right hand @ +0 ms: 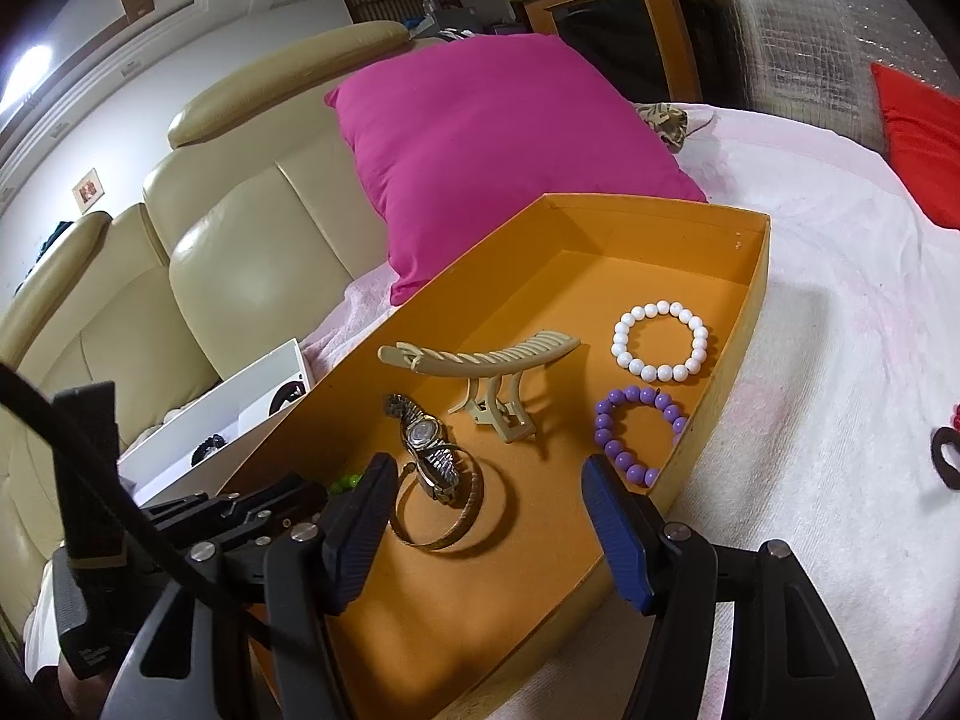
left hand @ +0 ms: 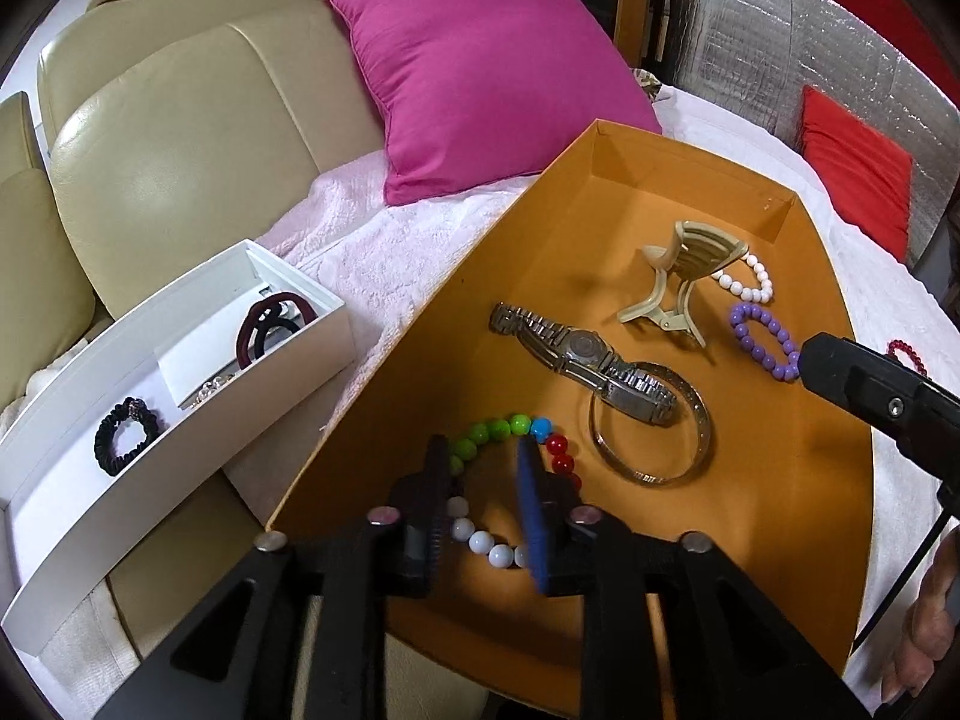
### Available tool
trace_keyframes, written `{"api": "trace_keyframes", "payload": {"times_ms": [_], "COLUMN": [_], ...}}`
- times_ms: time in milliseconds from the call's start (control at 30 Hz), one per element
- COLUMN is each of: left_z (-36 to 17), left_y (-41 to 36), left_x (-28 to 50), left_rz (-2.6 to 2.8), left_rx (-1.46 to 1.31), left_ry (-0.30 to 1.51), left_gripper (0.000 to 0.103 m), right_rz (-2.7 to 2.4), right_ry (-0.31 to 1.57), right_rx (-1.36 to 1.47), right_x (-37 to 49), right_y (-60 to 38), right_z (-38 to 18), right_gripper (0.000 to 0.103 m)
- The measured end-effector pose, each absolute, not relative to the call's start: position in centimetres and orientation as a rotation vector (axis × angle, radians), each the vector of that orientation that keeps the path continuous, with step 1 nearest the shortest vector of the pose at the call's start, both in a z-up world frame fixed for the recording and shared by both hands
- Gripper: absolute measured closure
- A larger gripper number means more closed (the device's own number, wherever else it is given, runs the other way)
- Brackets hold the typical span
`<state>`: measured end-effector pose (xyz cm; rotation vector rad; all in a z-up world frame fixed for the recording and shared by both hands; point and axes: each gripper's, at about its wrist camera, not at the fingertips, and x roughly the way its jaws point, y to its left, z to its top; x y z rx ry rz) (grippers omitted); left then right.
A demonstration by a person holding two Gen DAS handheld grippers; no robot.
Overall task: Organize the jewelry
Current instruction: 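Open both tools to drop the bracelet and bangle, then withdraw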
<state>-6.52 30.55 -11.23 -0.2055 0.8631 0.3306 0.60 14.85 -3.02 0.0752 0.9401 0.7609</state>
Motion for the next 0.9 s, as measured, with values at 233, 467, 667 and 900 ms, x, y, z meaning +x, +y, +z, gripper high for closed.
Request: {"api": "trace_keyframes", "payload": {"times_ms": [233,467,667,900], "left_z": [-10.9,-10.6,-9.2,-7.0], "left_y": [30.8,31.0,31.5,31.7], "left_x": [-6.7,-6.6,-7.2,-7.7], "left_rz": [0.356,0.347,0.3,0.31], "left_rx": [-0.21,-0.238,-0.264,-0.245], "left_ry": [0.839,0.833,0.76,0.696], "left_gripper": [0.043,0.039,0.037,0.032], "right_rz": [0.751,0.728,0.698,0.64], "right_ry": [0.937,0.929,0.918,0.879], "right_rx": [0.107,0.159,0.181,0.182], "right_x": [0.8,1.5,2.2,2.9], "right_y": [14.2,12.4,10.2,6.0], "right_z": [-2.6,-2.0,-1.5,-0.2], "right_gripper": [0.035,0.035,0.035,0.035]}}
